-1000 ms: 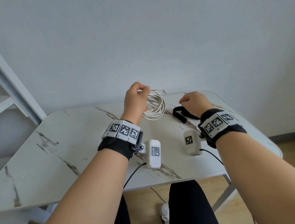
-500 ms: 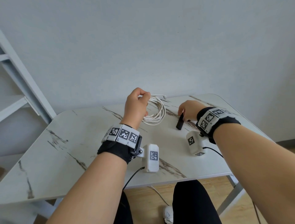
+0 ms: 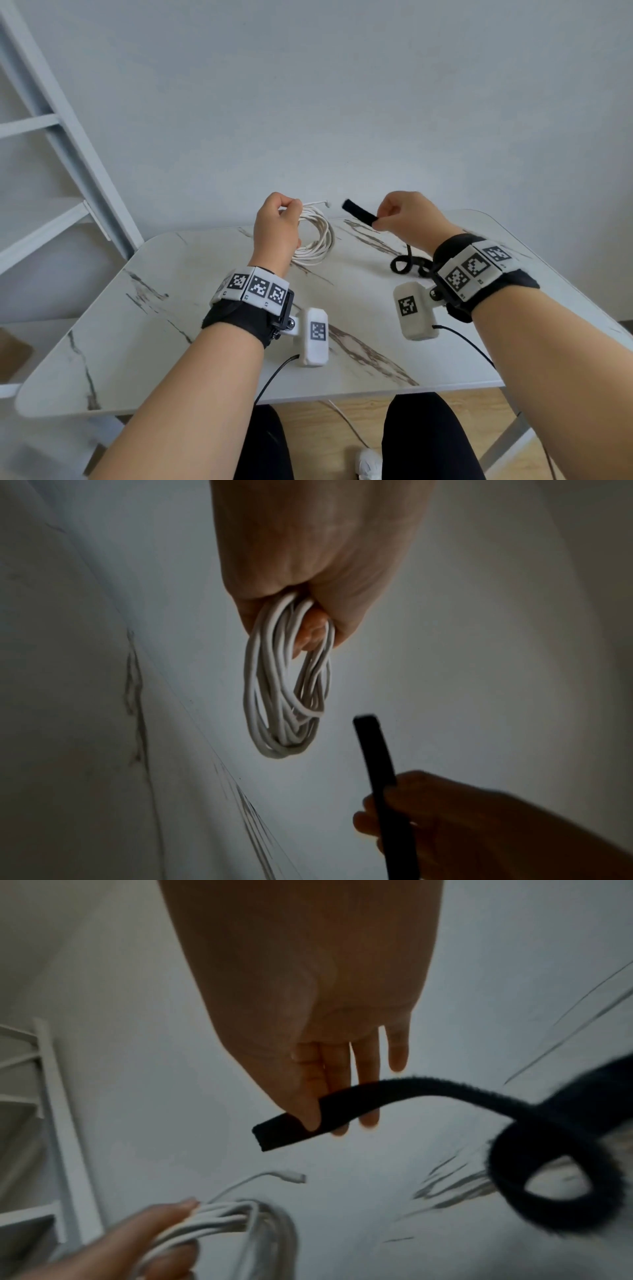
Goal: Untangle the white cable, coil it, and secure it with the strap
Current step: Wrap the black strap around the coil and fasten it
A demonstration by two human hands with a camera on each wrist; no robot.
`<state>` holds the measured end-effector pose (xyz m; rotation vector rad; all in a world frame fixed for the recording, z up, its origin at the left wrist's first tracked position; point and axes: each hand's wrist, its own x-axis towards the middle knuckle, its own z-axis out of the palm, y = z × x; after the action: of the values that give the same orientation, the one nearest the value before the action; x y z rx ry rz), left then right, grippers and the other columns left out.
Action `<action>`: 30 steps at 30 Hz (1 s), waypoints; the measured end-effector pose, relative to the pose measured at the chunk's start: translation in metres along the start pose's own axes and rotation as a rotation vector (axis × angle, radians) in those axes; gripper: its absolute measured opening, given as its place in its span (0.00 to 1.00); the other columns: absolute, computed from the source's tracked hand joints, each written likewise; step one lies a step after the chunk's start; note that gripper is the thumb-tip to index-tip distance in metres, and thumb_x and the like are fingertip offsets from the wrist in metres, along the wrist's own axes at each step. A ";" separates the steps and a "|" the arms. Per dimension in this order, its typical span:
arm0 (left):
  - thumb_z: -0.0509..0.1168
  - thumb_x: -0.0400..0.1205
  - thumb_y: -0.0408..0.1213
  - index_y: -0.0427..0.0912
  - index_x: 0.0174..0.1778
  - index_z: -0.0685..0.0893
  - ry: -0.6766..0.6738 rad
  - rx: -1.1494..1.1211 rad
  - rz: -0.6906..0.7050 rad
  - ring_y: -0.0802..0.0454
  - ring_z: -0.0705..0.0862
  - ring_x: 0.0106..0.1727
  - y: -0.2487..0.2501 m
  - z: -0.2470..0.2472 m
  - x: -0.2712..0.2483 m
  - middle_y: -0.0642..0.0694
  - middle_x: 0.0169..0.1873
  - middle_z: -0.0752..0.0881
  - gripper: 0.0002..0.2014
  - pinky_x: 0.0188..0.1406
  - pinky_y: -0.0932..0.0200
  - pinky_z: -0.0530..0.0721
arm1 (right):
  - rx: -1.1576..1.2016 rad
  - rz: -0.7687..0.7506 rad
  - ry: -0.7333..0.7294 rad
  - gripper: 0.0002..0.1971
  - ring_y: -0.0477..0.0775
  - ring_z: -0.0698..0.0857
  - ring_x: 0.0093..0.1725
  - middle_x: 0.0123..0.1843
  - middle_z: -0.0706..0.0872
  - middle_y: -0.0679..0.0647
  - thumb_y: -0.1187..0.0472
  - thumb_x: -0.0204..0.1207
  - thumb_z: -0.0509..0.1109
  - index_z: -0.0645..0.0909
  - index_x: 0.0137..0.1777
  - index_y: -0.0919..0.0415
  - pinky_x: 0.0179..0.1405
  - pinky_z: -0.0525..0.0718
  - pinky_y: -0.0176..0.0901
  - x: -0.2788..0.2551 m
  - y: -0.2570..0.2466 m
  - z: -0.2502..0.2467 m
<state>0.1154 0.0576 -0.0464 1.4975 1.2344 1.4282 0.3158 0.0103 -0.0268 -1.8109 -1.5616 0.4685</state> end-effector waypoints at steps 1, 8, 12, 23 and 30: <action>0.61 0.83 0.37 0.39 0.47 0.78 0.008 0.013 0.002 0.53 0.75 0.29 -0.001 -0.002 0.001 0.50 0.33 0.76 0.05 0.27 0.57 0.77 | 0.083 0.010 -0.010 0.02 0.50 0.83 0.35 0.38 0.88 0.53 0.64 0.70 0.73 0.83 0.41 0.60 0.32 0.77 0.38 -0.003 -0.008 0.002; 0.59 0.83 0.41 0.43 0.42 0.75 0.084 0.097 0.048 0.46 0.73 0.33 -0.005 -0.008 0.009 0.50 0.31 0.77 0.06 0.45 0.38 0.85 | 0.436 0.110 -0.292 0.07 0.60 0.89 0.36 0.41 0.91 0.66 0.68 0.75 0.73 0.86 0.49 0.74 0.46 0.91 0.45 -0.015 -0.041 0.026; 0.59 0.83 0.42 0.44 0.42 0.75 0.060 0.089 0.083 0.48 0.71 0.32 -0.004 -0.004 0.006 0.51 0.29 0.75 0.07 0.38 0.45 0.83 | 0.415 0.223 -0.280 0.11 0.56 0.88 0.36 0.41 0.91 0.62 0.64 0.74 0.75 0.87 0.52 0.72 0.49 0.88 0.48 -0.010 -0.048 0.047; 0.60 0.84 0.42 0.45 0.41 0.76 -0.063 0.066 0.123 0.47 0.73 0.31 0.005 0.004 -0.004 0.51 0.30 0.75 0.07 0.35 0.52 0.77 | 0.146 0.099 0.087 0.13 0.56 0.80 0.40 0.42 0.79 0.53 0.58 0.74 0.70 0.71 0.52 0.62 0.33 0.73 0.44 0.002 -0.051 0.068; 0.62 0.84 0.40 0.43 0.42 0.77 -0.121 0.014 0.067 0.47 0.76 0.35 0.013 0.008 -0.004 0.48 0.33 0.77 0.06 0.25 0.57 0.75 | 0.223 0.045 0.021 0.18 0.59 0.84 0.48 0.53 0.86 0.58 0.61 0.79 0.59 0.71 0.68 0.59 0.48 0.80 0.49 0.001 -0.047 0.068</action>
<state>0.1254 0.0513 -0.0358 1.6238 1.1321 1.3525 0.2371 0.0311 -0.0414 -1.6764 -1.3972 0.6172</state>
